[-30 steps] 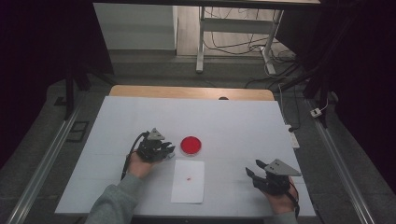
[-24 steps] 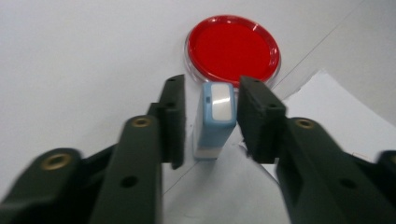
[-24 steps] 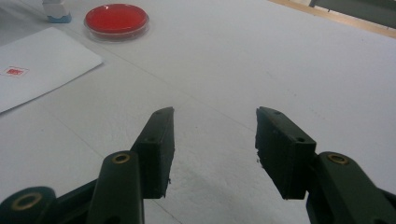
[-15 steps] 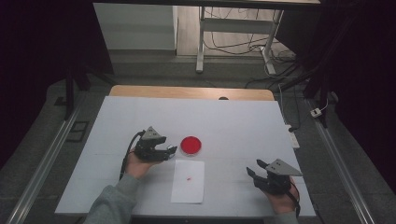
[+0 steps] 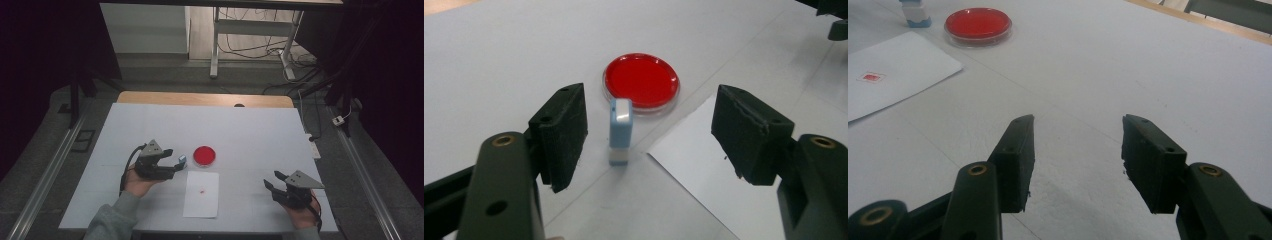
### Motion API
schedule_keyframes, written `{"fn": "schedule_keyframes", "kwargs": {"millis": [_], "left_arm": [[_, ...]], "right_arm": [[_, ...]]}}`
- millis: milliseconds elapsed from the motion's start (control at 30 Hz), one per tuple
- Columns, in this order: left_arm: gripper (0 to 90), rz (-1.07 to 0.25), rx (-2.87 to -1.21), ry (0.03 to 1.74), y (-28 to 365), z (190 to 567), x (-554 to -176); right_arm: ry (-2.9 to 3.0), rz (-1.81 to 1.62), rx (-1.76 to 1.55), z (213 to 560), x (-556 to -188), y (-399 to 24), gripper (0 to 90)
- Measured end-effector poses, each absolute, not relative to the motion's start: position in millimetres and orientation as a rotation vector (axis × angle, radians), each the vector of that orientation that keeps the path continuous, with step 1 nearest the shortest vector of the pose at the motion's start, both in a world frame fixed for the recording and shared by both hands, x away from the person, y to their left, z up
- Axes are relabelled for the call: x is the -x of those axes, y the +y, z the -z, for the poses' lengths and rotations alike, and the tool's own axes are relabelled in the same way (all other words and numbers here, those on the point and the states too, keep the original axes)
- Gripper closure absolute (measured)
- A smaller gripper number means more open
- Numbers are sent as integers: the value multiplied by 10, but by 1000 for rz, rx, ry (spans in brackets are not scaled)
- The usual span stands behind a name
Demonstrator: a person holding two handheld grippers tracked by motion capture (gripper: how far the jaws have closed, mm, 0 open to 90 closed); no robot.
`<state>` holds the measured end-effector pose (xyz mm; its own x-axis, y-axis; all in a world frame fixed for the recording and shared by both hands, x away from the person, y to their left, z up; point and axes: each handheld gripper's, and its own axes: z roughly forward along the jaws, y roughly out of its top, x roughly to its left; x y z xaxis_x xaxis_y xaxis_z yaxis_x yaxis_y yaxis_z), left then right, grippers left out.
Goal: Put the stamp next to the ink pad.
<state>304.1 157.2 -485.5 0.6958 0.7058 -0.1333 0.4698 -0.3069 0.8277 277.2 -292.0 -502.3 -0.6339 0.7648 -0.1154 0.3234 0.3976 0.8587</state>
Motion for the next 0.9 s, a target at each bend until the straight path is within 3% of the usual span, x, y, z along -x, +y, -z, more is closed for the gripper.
{"fn": "schedule_keyframes", "kwargs": {"millis": [900], "left_arm": [[321, -311, -1943, 946, 2052, 5046, -2404]], "right_arm": [[2224, -1176, -870, 5070, -2803, -3052, 470]]}}
